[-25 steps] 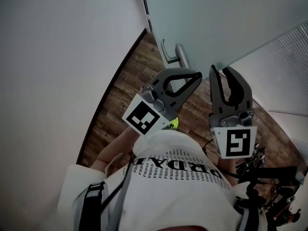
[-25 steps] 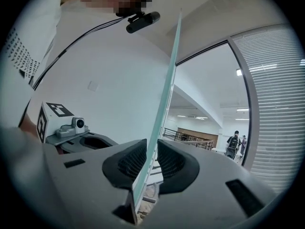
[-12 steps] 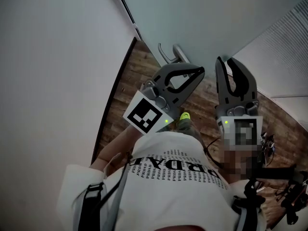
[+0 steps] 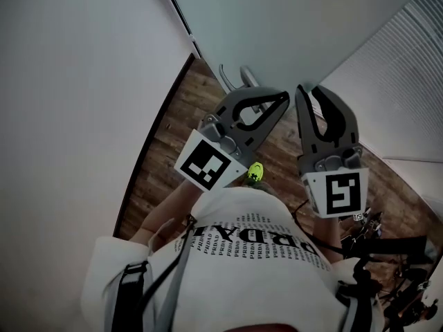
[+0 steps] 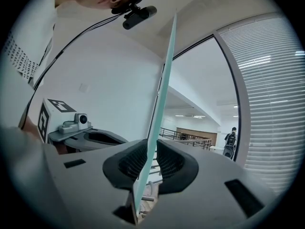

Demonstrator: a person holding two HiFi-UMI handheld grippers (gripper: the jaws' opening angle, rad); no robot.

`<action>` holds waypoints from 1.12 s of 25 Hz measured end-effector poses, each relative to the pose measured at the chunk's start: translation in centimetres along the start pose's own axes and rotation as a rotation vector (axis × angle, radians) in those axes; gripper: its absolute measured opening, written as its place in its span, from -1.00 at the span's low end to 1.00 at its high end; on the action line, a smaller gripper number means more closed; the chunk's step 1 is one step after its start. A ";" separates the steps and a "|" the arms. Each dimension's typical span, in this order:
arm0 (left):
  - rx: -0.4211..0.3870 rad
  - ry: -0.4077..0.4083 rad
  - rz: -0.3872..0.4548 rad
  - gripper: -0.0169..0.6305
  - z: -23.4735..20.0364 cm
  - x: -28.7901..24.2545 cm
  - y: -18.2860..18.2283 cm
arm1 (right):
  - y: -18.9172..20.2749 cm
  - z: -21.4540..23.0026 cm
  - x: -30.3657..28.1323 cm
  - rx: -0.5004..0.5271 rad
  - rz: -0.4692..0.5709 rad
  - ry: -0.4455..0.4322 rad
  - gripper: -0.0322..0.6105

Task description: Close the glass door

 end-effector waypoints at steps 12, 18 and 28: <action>0.018 -0.024 0.007 -0.95 -0.2 -0.1 0.8 | 0.2 0.2 -0.1 0.016 -0.004 -0.002 -0.73; -0.001 0.031 0.034 -0.95 0.2 -0.6 0.7 | 0.8 0.2 0.4 0.018 -0.024 0.052 -0.73; -0.052 0.057 0.054 -0.95 0.2 -0.7 0.6 | -0.1 0.1 0.2 0.063 -0.004 0.050 -0.73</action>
Point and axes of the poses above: the fingertips, and each gripper's own axes: x backward along the fingers, z to its right, y out of its underside, the point moved 1 cm from there along x, backward along the fingers, and after that the axes turned 1 degree about z, right-handed, at the moved point
